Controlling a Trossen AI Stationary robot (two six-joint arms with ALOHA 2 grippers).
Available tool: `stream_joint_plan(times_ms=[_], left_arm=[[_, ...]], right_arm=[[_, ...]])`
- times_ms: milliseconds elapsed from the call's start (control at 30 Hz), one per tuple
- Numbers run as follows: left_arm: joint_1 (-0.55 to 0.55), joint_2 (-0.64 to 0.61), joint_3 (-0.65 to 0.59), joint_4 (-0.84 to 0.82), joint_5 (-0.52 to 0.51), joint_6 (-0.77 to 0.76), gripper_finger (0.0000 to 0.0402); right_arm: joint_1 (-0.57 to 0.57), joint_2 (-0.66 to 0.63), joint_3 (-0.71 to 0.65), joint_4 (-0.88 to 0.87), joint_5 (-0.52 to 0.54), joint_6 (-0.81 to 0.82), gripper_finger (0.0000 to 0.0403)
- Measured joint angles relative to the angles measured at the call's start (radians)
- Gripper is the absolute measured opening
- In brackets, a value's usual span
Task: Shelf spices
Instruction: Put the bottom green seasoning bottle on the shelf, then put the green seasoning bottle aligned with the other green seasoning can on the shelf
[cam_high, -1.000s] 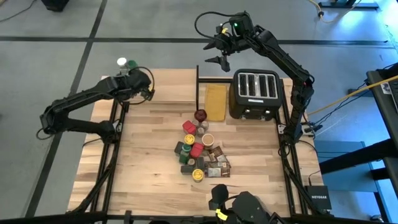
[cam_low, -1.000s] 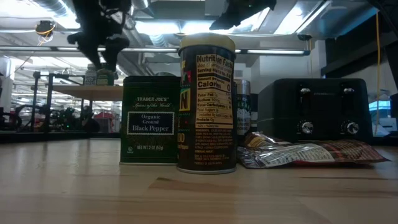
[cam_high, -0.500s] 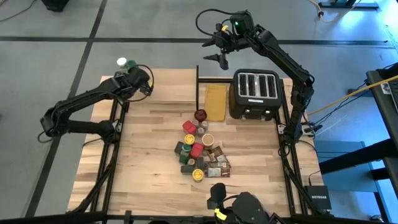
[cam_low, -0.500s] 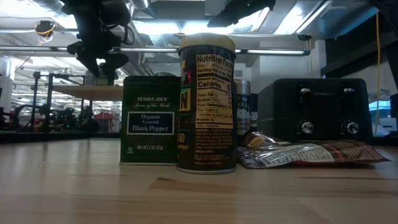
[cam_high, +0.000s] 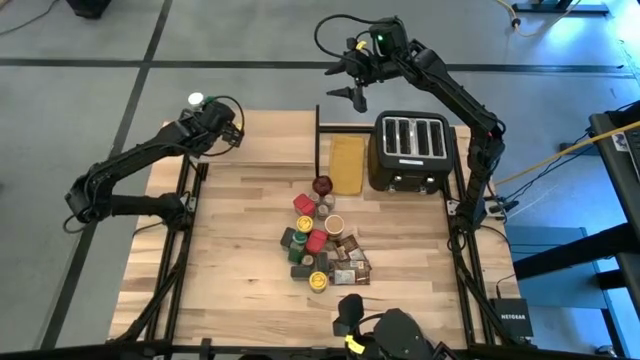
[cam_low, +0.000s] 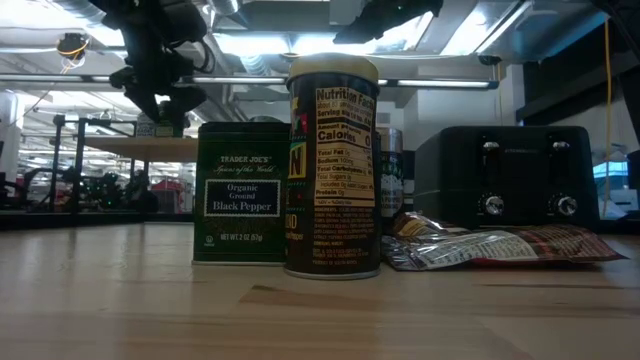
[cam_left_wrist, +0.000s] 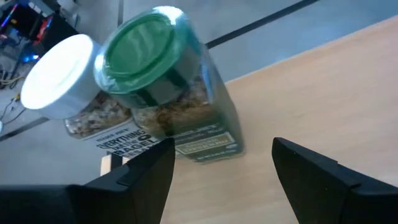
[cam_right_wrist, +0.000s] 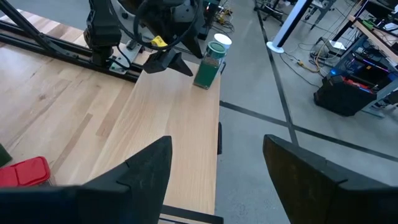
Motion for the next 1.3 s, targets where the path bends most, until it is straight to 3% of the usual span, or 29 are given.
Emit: stream_joint_plan(times_ms=[533,1033,1300], left_arm=[[0.031,0.000,0.000,0.017,0.132,0.018,0.0263],[0.051,0.000,0.000,0.046,0.137,0.042,0.0263],[-0.029,-0.039,0.009,0.036,0.143,0.040,0.0263]], right_arm=[[0.000,0.000,0.000,0.000,0.000,0.000,0.0259],[0.000,0.000,0.000,0.001,0.000,0.000,0.0259],[0.000,0.000,0.000,0.001,0.002,0.018,0.0259]])
